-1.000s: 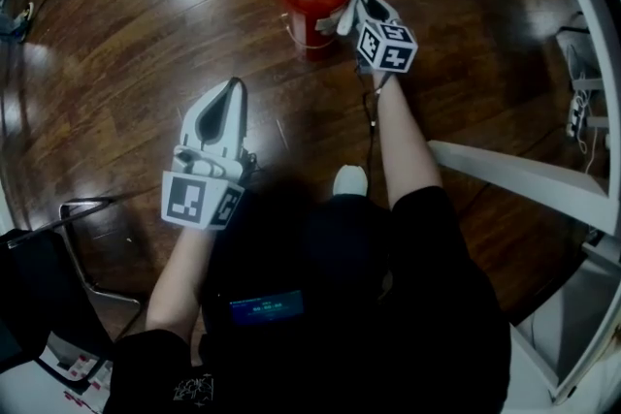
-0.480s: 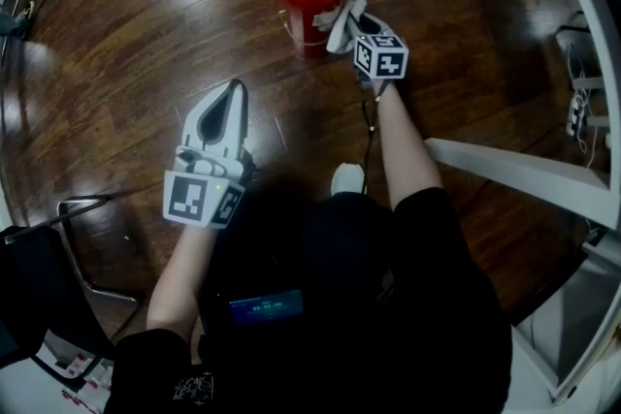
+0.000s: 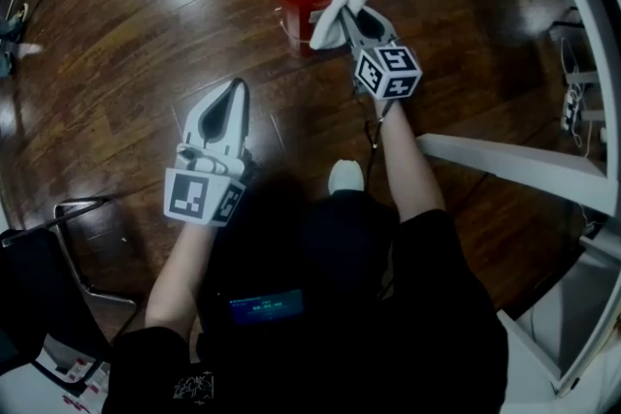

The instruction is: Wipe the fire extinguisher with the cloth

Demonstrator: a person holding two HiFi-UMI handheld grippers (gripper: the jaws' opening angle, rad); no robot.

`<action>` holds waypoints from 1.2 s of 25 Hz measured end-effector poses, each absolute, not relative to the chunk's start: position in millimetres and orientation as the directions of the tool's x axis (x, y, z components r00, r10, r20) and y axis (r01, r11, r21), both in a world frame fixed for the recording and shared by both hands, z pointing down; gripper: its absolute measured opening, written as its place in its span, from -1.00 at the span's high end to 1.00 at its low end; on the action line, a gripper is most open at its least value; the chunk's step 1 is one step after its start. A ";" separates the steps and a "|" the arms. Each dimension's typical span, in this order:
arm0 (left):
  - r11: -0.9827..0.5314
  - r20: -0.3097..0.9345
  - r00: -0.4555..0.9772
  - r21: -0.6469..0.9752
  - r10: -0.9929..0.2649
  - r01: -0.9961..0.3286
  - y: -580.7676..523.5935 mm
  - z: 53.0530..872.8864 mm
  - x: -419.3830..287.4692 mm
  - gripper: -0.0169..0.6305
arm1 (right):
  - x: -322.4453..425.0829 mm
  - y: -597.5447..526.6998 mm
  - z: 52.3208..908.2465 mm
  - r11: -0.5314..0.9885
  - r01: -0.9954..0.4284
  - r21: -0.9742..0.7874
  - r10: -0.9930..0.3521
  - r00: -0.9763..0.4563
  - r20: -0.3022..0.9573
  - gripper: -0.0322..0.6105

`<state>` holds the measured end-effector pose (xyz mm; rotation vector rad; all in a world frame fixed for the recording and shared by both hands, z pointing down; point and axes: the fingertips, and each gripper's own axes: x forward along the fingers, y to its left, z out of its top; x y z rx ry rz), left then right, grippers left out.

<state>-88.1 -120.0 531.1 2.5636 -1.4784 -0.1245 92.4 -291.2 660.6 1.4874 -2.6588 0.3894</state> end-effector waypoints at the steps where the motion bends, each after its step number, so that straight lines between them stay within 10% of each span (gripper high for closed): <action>1: -0.495 0.023 0.509 0.200 -0.861 -0.846 -118.7 532.5 -88.2 0.94 | 93.5 -291.8 649.6 0.497 -0.850 -0.174 -0.837 -0.523 0.160 0.61; 13: -0.492 0.024 0.508 0.211 -0.861 -0.845 -114.5 531.4 -94.6 0.94 | 80.2 -293.4 493.7 0.557 -0.827 -0.079 -0.826 -0.542 -0.152 0.60; 30: -0.473 0.056 0.494 0.212 -0.868 -0.855 -115.6 547.4 -99.8 0.94 | -25.5 -257.6 624.3 0.743 -0.659 0.117 -0.669 -0.727 0.150 0.60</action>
